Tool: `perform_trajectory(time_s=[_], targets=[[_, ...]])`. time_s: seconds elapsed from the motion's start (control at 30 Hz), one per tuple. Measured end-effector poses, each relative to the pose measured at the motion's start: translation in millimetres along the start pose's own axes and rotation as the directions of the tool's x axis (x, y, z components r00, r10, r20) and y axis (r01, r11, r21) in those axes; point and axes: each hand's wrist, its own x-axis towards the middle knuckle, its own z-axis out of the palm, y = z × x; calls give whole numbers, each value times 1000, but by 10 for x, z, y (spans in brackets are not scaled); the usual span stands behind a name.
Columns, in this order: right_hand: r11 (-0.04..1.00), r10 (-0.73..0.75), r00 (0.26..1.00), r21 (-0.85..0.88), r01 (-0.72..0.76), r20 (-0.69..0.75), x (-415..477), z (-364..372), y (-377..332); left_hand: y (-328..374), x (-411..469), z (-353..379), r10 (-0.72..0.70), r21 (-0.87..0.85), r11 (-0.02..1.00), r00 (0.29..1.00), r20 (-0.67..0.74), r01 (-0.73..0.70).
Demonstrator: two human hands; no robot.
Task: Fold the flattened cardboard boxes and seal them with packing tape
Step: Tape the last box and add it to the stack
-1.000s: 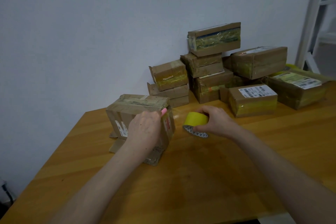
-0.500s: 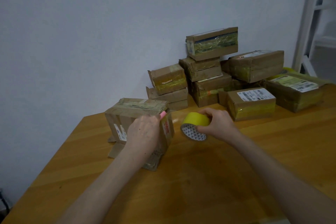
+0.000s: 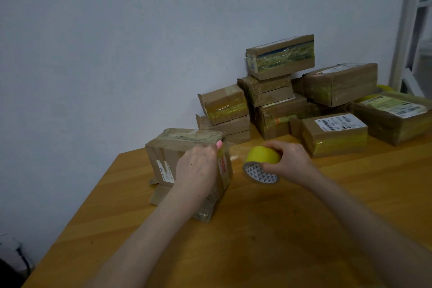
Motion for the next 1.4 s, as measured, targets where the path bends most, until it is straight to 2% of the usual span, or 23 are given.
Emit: perform_trajectory(time_s=[0.13,0.37,0.87,1.23,1.3,1.4], targets=[[1000,0,1000,-10,0,-2,-4,-22,-21,20,17,25,0,39,999,997,76,-2],[998,-51,999,-44,50,-4,-24,-37,-65,37,27,19,41,132,990,999,25,-44],[985,-133,991,-104,134,18,-55,-104,-197,-4,226,16,40,9,999,998,49,-41],[976,-167,986,-137,169,24,-64,-90,-265,-63,277,12,73,0,997,997,13,-73],[975,-171,985,-137,173,27,-66,-82,-266,-53,312,28,76,-4,997,996,45,-76],[977,-160,986,-137,163,34,-48,-93,-230,-40,124,254,74,-47,997,972,224,-65]])
